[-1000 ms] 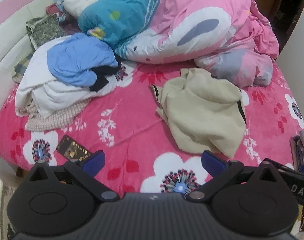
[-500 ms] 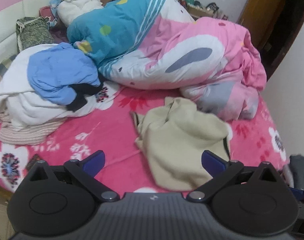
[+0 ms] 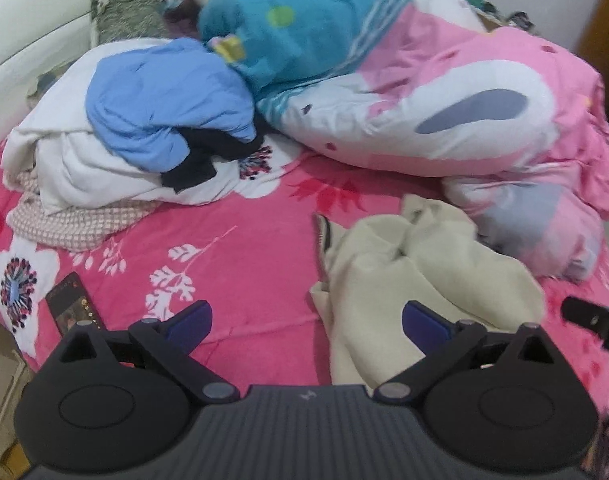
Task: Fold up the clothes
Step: 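Lower both tools onto the beige hoodie and close both on its fabric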
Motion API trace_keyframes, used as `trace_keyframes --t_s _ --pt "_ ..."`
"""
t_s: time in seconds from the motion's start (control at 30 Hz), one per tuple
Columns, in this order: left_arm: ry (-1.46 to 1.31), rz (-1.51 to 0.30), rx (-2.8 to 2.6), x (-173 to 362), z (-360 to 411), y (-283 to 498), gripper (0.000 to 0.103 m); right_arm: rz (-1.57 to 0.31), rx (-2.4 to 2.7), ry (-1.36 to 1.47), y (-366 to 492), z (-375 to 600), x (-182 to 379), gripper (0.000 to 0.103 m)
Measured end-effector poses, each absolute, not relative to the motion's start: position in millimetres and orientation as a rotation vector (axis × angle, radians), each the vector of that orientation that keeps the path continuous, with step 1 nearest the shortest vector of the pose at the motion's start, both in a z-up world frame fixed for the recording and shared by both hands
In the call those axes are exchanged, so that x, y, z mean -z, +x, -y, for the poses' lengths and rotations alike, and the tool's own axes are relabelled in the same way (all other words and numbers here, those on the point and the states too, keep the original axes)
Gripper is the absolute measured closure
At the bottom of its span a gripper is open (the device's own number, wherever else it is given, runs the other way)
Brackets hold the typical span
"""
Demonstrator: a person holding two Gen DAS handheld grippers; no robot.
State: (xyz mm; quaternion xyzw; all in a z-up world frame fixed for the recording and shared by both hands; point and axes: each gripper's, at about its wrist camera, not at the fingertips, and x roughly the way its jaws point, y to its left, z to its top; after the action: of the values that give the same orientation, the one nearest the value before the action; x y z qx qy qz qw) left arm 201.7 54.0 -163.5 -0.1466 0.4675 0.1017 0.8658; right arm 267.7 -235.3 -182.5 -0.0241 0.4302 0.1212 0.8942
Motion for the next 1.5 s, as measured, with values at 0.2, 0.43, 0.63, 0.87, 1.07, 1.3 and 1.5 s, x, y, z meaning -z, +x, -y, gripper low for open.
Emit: trace_keyframes --t_s 0.2,0.43,0.63,0.87,1.07,1.3,1.5 --pt "-0.383 -1.003 -0.149 240.2 -56.2 235.5 0.029 -0.892 -0.351 -0.011 329.2 224.1 234.8 0.003" --pt "-0.44 -1.052 0.022 311.9 -43.4 273.8 0.045 -0.875 -0.304 -0.113 390.4 190.5 287.1 0.015" --pt "-0.416 -1.05 0.096 330.3 -26.3 284.2 0.053 -1.171 -0.172 0.228 433.9 232.8 343.5 0.017" --pt "-0.406 -1.036 0.175 332.0 -7.6 277.8 0.09 -1.237 -0.398 0.565 393.6 269.7 353.1 0.077" --pt "-0.398 -1.064 0.26 333.0 4.3 261.0 0.091 -1.262 -0.578 0.72 345.3 288.5 346.7 0.095" --pt "-0.388 -1.154 0.382 333.5 12.3 225.3 0.091 -1.315 -0.671 0.787 281.2 298.8 343.8 0.096" --pt "-0.379 -1.23 0.487 334.0 19.2 194.7 0.091 -1.469 -0.616 0.731 232.3 306.8 349.1 0.097"
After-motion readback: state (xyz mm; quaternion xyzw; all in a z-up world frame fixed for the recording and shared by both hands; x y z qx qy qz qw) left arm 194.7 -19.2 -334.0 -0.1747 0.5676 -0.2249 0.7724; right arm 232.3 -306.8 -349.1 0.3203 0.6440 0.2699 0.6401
